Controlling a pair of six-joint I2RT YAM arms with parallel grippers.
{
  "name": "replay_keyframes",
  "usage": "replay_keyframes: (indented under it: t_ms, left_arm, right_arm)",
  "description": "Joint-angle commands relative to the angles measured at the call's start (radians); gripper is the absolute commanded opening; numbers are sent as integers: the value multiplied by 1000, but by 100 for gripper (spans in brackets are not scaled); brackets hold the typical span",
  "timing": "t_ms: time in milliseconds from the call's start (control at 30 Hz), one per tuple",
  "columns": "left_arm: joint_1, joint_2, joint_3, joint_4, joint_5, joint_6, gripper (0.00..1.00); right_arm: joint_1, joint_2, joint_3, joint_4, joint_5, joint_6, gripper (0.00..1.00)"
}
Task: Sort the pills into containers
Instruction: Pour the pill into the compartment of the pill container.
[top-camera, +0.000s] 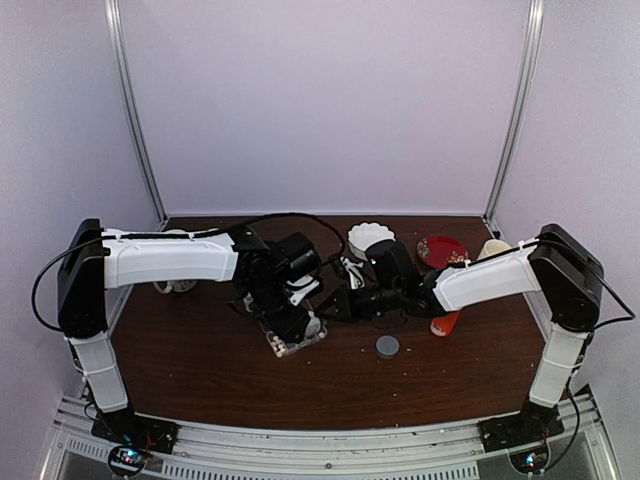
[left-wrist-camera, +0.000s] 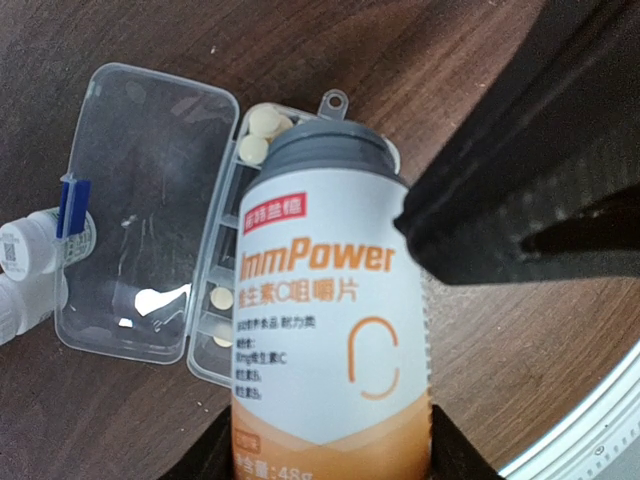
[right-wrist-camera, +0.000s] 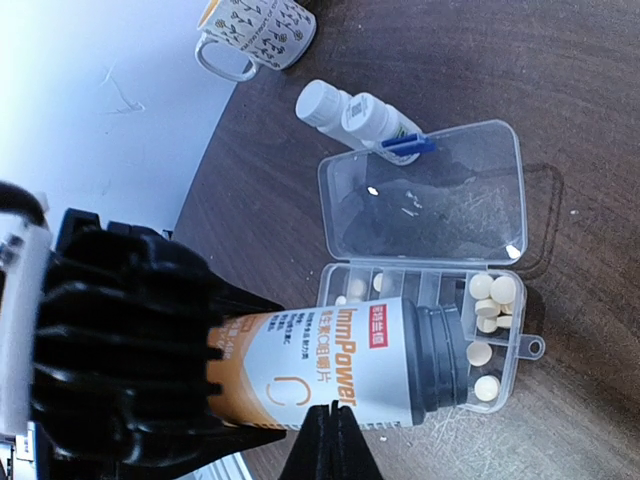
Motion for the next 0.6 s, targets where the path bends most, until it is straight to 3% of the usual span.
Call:
replay_keyframes:
  t_ms: [0,267,567]
  left_arm:
    - [0,-39,14,31,-6,13,0]
    - [1,-42,28,39,-4,18,0]
    - [0,-38,25,40,5,18,0]
  right_arm:
    - [-4,-32,-20,82,7,33,0]
    - [3,42,-10,82,0,42,0]
    - [-59,-46,2,28,33,8,0]
